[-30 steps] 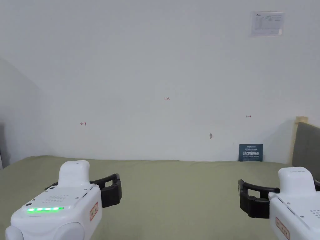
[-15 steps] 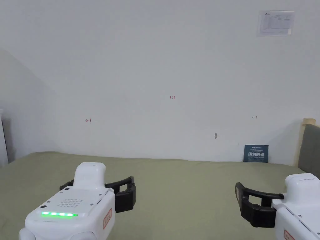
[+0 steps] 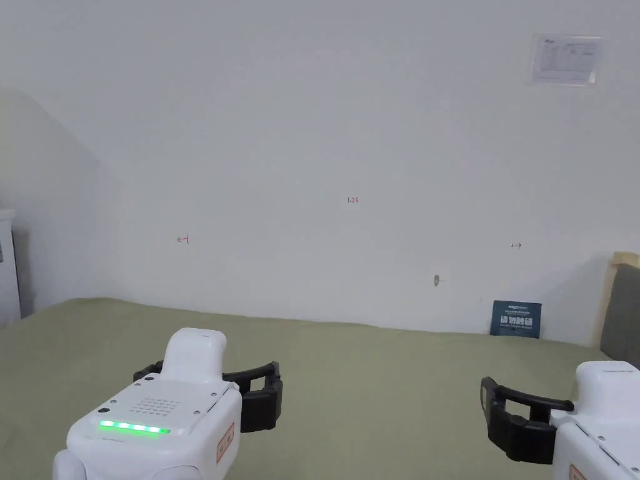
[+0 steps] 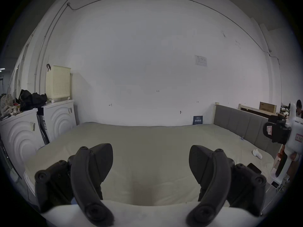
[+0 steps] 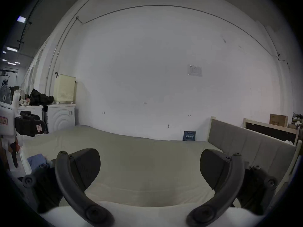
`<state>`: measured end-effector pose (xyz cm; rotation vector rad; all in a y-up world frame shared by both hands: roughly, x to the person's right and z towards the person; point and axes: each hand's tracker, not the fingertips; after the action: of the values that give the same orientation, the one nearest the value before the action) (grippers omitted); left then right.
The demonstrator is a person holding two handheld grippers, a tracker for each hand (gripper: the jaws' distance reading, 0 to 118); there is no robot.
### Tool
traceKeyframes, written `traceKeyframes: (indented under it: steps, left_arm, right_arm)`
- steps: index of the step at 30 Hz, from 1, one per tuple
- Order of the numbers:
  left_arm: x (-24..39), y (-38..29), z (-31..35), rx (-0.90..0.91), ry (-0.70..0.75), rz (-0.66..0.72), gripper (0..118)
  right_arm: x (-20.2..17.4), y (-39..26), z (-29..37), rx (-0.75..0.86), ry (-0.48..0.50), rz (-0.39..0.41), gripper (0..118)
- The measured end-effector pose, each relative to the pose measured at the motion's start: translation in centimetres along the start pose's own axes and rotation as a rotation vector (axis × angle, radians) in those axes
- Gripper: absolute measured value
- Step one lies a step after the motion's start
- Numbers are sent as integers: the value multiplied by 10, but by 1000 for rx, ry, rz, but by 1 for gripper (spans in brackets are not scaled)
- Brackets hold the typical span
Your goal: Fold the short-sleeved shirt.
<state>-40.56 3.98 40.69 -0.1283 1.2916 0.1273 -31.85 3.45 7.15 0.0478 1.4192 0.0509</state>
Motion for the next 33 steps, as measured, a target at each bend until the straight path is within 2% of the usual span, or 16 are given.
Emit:
traceKeyframes:
  steps: [5, 9, 10, 14, 16, 20, 25, 28, 31, 33]
  left_arm:
    - [-1, 6, -1, 2, 8, 10, 101]
    - [-2, 11, 1, 13, 4, 12, 101]
    - [-2, 11, 1, 13, 4, 9, 101]
    - [-4, 10, -3, 8, -4, 5, 101]
    - [-5, 9, -3, 5, -4, 7, 101]
    - [-6, 9, -3, -2, -3, 17, 101]
    - [-7, 8, -4, -16, -8, 18, 101]
    - [-6, 9, -2, -12, -18, 26, 101]
    - [-4, 10, -2, -6, -32, -2, 101]
    - [-3, 9, -4, -4, -29, -24, 101]
  right_arm:
    - [-2, -2, -4, -16, -4, -32, 118]
    - [-4, -1, -9, -71, -107, 7, 118]
    - [-5, 0, -9, -77, -107, 4, 118]
    - [9, 2, -6, -78, 0, -141, 118]
    - [14, 5, -4, -72, 35, -180, 118]
    - [19, 12, -6, -75, 9, -137, 118]
    - [18, 22, -7, -89, 3, -146, 118]
    - [21, 25, -10, -97, -9, -173, 118]
    - [27, 23, -17, -135, 70, -240, 118]
    - [27, 23, -21, -179, 70, -263, 118]
